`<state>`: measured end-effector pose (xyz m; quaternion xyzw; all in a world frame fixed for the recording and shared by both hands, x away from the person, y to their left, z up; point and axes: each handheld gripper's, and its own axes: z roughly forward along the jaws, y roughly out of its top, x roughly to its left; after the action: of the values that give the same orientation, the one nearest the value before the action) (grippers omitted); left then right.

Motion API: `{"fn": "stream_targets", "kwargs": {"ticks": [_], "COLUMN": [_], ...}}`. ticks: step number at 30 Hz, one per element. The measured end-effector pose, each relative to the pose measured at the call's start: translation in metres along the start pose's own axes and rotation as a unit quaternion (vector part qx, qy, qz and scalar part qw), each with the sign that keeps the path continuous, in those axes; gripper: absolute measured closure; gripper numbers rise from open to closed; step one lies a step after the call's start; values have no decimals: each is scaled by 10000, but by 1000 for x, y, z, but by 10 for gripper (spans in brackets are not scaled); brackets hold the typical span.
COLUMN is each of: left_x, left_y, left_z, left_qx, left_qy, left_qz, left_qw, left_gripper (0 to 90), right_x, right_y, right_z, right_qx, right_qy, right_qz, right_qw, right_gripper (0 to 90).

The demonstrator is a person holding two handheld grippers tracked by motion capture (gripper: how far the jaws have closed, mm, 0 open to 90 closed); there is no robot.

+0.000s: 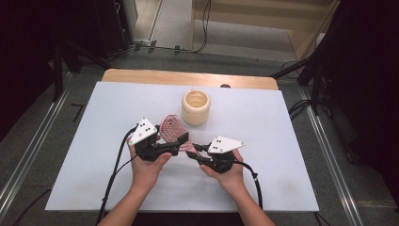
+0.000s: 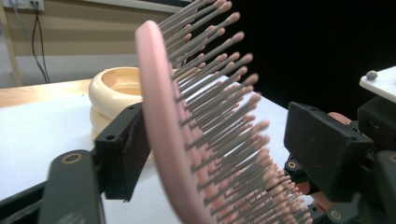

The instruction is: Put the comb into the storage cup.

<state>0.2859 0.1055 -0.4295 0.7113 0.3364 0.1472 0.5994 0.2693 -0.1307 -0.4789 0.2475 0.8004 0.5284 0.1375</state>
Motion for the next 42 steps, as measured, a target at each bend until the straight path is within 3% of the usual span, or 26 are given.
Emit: {"fn": "stream_targets", "kwargs": {"ticks": [7, 8, 17, 24, 32, 34, 39, 42], "left_x": [-2, 0, 5, 9, 14, 14, 15, 16], "left_y": [-2, -2, -1, 1, 4, 5, 9, 12], "left_z": [0, 1, 1, 2, 2, 2, 0, -1], "left_qx": [99, 119, 174, 144, 137, 141, 103, 67], "left_qy": [214, 178, 84, -171, -543, -506, -571, -555], "left_qz": [-45, -140, -460, -646, -811, -736, -654, -629], "left_qw": [9997, 9997, 9988, 9977, 9951, 9959, 9962, 9965], "left_gripper": [387, 438, 520, 598, 633, 636, 638, 638], "right_x": [3, 4, 8, 9, 8, 5, 2, 1], "right_y": [-1, -1, -2, -3, -6, -6, -4, -5], "right_z": [3, 3, 6, 9, 10, 10, 5, -1], "right_qx": [-15, -19, -40, -17, -95, -147, -319, -465], "right_qy": [-112, -143, -316, -434, -297, -157, -65, -32], "right_qz": [-40, -30, -72, -111, -24, 105, 223, 308], "right_qw": [9999, 9999, 9995, 9990, 9995, 9997, 9992, 9984], "right_gripper": [678, 678, 678, 678, 671, 635, 389, 302]}}
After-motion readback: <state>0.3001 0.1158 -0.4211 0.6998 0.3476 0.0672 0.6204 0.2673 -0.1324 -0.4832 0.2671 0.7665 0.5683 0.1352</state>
